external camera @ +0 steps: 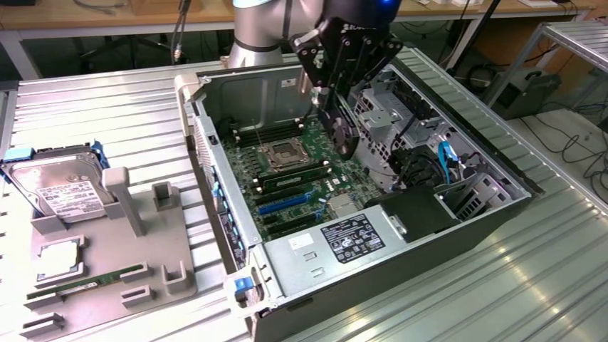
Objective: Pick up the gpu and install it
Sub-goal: 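Pick up the gpu and move the gpu toward the slot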
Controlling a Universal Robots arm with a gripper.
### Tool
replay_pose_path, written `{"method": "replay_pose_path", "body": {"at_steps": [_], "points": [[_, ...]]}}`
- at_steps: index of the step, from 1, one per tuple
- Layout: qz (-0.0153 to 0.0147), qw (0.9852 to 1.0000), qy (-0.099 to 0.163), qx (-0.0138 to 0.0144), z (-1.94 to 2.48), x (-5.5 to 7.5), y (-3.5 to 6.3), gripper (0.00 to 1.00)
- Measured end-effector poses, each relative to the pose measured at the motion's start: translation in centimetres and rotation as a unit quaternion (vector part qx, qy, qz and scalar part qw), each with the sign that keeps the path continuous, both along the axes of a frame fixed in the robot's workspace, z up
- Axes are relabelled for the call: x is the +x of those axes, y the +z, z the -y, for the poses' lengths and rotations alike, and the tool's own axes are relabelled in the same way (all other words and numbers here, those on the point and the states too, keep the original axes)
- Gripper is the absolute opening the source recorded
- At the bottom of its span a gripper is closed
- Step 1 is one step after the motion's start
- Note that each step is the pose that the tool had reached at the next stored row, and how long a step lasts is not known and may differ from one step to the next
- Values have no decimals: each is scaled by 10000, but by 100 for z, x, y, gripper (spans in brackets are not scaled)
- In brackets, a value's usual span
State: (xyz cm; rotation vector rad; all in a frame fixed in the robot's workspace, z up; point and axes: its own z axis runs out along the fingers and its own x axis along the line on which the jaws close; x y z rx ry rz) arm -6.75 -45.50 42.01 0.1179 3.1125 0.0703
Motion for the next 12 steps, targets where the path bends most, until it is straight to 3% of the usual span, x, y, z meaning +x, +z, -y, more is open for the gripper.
{"method": "replay_pose_path", "body": {"at_steps": [12], "points": [[0,10000,0,0,-1,77,-24,26]]}}
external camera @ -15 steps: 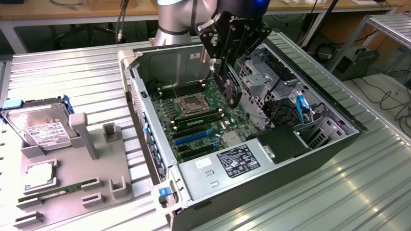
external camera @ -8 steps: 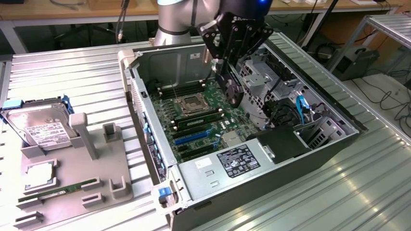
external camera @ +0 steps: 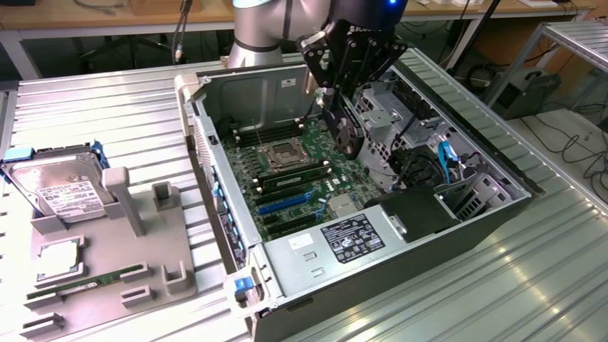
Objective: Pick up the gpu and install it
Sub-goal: 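Pick up the gpu and move the gpu toward the slot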
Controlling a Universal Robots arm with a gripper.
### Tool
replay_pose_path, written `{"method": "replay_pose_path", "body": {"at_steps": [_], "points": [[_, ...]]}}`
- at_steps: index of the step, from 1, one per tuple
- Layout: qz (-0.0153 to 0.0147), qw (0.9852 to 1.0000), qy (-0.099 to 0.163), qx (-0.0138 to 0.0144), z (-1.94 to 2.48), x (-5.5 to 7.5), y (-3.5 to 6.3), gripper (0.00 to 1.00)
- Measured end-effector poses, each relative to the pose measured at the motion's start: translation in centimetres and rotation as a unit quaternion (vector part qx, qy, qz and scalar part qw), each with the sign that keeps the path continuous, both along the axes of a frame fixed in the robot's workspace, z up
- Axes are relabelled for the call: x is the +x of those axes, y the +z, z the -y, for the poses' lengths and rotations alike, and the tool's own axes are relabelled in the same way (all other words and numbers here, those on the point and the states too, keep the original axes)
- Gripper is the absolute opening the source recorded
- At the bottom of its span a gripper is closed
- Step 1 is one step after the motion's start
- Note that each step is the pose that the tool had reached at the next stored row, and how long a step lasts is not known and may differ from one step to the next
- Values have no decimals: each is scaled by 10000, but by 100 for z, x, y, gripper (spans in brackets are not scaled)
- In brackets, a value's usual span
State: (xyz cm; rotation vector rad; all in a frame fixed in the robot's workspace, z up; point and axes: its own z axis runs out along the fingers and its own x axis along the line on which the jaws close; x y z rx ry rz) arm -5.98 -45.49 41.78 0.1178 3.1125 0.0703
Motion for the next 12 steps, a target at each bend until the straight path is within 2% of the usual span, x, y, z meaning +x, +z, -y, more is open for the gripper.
{"method": "replay_pose_path", "body": {"at_steps": [12], "points": [[0,10000,0,0,0,62,-18,26]]}}
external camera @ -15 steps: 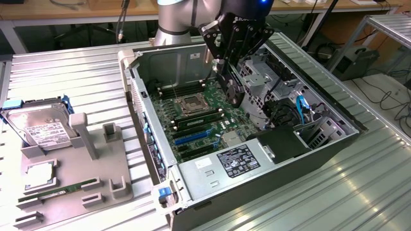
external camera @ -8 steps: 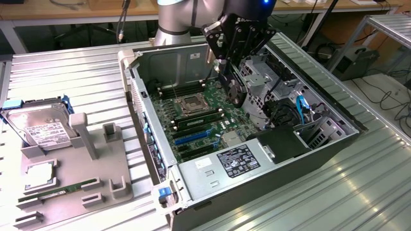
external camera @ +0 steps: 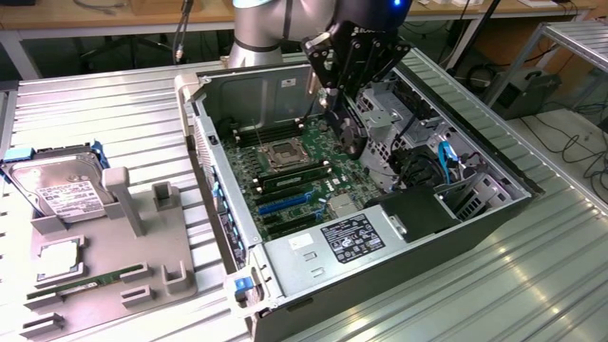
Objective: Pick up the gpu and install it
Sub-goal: 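Pick up the gpu and move the gpu toward the slot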
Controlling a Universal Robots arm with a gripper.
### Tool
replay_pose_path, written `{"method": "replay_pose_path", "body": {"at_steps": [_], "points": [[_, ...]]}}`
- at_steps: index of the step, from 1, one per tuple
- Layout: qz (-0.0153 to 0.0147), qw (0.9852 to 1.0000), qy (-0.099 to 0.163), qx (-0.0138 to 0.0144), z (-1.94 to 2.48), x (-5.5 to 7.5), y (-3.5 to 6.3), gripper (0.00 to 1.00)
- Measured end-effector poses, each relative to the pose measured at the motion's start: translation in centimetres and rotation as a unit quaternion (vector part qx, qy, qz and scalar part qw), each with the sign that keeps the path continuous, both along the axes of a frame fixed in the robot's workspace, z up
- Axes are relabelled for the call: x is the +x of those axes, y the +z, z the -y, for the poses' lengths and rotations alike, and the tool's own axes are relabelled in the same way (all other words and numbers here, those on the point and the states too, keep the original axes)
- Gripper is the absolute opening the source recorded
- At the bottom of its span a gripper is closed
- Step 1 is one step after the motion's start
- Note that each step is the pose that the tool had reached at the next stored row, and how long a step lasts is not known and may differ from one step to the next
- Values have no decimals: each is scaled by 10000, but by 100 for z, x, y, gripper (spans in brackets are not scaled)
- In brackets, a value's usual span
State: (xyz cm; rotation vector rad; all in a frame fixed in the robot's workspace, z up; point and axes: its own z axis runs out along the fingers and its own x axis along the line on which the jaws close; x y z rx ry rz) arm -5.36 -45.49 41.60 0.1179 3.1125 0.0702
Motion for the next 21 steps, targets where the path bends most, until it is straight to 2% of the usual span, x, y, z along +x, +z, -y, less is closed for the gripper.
{"method": "replay_pose_path", "body": {"at_steps": [21], "points": [[0,10000,0,0,0,107,-24,26]]}}
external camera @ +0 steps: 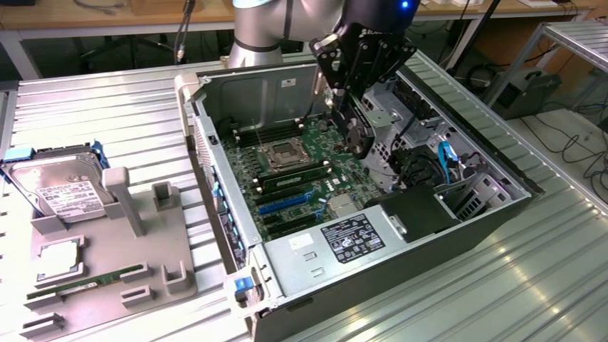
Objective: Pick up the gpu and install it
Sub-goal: 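Pick up the gpu and move the gpu toward the slot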
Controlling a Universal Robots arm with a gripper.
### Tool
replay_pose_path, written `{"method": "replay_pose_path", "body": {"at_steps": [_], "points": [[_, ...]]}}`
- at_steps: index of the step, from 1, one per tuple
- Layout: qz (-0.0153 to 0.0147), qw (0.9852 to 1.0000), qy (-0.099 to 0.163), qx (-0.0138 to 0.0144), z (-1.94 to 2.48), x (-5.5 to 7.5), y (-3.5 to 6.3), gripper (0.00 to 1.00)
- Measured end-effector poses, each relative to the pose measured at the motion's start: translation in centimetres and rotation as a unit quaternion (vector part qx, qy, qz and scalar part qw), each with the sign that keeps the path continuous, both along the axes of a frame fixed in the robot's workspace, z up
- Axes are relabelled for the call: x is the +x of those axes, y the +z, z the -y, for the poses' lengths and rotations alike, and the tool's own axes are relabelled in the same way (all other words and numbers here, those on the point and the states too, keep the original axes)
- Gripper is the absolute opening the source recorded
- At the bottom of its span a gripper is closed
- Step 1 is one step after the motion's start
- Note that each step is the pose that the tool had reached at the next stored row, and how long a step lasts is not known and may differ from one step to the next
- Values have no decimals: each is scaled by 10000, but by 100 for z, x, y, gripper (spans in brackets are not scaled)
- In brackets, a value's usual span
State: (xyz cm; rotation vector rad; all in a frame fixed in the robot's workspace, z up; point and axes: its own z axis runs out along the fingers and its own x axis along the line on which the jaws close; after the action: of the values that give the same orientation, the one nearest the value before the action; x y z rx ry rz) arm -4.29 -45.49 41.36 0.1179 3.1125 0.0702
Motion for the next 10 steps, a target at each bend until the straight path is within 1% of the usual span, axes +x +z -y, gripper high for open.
{"method": "replay_pose_path", "body": {"at_steps": [10], "points": [[0,10000,0,0,0,39,-11,26]]}}
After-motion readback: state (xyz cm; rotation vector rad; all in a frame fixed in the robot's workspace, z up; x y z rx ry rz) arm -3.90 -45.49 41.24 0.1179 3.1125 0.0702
